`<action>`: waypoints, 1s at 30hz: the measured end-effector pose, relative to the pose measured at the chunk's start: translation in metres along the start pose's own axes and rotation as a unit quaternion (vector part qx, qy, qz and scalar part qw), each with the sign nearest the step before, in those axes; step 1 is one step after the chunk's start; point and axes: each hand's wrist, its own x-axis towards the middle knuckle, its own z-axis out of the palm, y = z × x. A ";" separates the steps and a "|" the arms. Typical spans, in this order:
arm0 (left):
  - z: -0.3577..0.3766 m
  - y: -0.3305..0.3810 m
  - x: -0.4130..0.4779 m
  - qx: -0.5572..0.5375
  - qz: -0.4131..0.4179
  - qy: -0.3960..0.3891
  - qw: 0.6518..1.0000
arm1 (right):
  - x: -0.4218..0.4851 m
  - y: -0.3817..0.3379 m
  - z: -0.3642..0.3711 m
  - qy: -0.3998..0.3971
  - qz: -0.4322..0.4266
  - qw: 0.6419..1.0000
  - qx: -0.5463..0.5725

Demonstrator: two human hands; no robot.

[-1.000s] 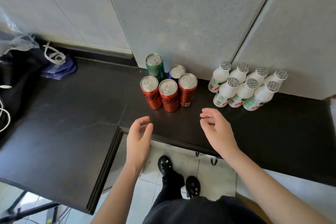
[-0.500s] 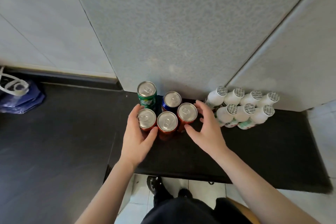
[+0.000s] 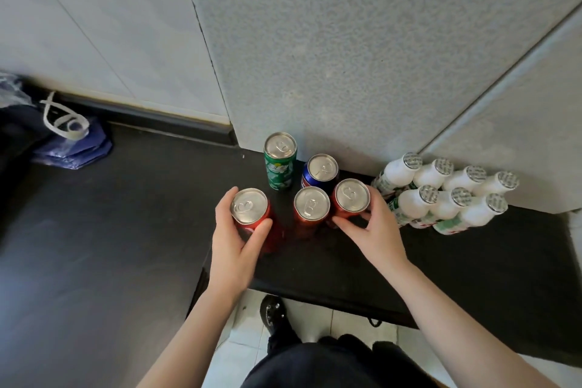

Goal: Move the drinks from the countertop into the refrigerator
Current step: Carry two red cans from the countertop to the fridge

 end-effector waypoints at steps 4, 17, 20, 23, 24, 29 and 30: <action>-0.012 0.012 -0.034 -0.052 -0.034 0.063 0.996 | -0.021 -0.001 -0.011 0.040 -0.015 0.999 -0.004; 0.010 0.023 -0.198 -0.136 -0.132 0.211 0.959 | -0.123 -0.009 -0.034 -0.026 -0.070 0.990 0.123; 0.020 0.021 -0.245 -0.141 -0.165 0.257 0.942 | -0.146 -0.002 -0.024 -0.117 -0.075 0.980 0.143; 0.022 0.017 -0.295 -0.144 -0.198 0.320 0.915 | -0.176 -0.001 -0.006 -0.224 -0.082 0.961 0.139; 0.021 0.016 -0.312 -0.140 -0.208 0.340 0.906 | -0.188 -0.003 0.000 -0.258 -0.081 0.953 0.134; 0.002 0.016 -0.391 -0.146 -0.237 0.450 0.848 | -0.247 -0.015 0.022 -0.403 -0.097 0.907 0.081; -0.002 0.016 -0.405 -0.149 -0.237 0.474 0.835 | -0.259 -0.019 0.027 -0.429 -0.108 0.895 0.067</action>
